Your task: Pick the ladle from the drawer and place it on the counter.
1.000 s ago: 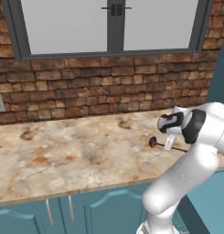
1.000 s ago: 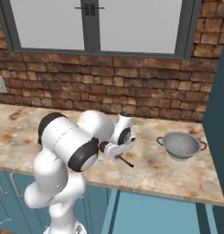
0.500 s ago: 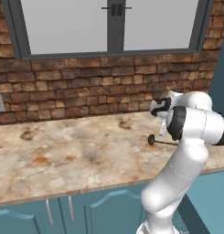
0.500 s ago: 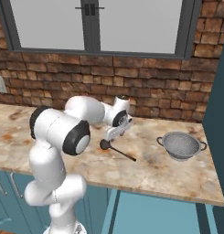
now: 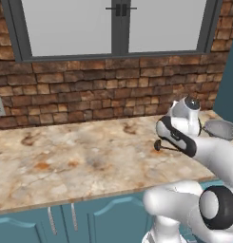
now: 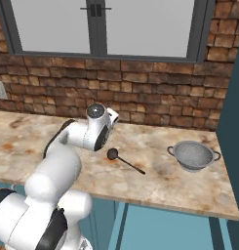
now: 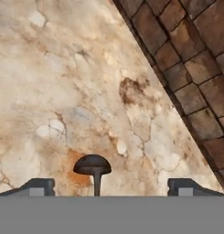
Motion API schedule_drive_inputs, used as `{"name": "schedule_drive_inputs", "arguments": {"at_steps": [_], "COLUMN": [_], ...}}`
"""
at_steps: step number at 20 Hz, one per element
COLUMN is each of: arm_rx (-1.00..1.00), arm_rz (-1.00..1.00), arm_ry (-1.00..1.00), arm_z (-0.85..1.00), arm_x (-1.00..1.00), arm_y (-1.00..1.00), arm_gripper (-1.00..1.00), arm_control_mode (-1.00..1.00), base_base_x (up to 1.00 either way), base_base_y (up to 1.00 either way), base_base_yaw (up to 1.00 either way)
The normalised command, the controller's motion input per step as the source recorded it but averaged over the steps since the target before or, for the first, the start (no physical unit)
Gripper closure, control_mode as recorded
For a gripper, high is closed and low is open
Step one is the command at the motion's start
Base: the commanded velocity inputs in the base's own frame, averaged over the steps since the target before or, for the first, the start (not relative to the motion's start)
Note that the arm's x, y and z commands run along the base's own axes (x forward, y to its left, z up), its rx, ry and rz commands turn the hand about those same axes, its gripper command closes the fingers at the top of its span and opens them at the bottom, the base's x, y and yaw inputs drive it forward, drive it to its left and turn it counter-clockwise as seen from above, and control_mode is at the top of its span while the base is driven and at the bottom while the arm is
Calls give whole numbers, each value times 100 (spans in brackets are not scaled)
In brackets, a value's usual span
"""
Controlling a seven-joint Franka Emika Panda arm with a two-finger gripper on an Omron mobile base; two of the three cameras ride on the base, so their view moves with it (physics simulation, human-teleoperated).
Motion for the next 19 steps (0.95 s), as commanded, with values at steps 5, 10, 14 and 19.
{"name": "schedule_drive_inputs", "arguments": {"at_steps": [5,10,14,19], "arm_rx": [-1,0,0,0], "arm_rz": [1,6,4,3], "arm_ry": [-44,-32,-16,-1], "arm_z": [98,46,4,0], "arm_x": [-100,-100,-74,-44], "arm_y": [45,22,16,16], "arm_gripper": [-100,-100,-100,-100], "arm_control_mode": [-100,-100,-100,-100], "base_base_x": [0,0,0,0], "base_base_y": [0,0,0,0], "base_base_yaw": [0,0,0,0]}}
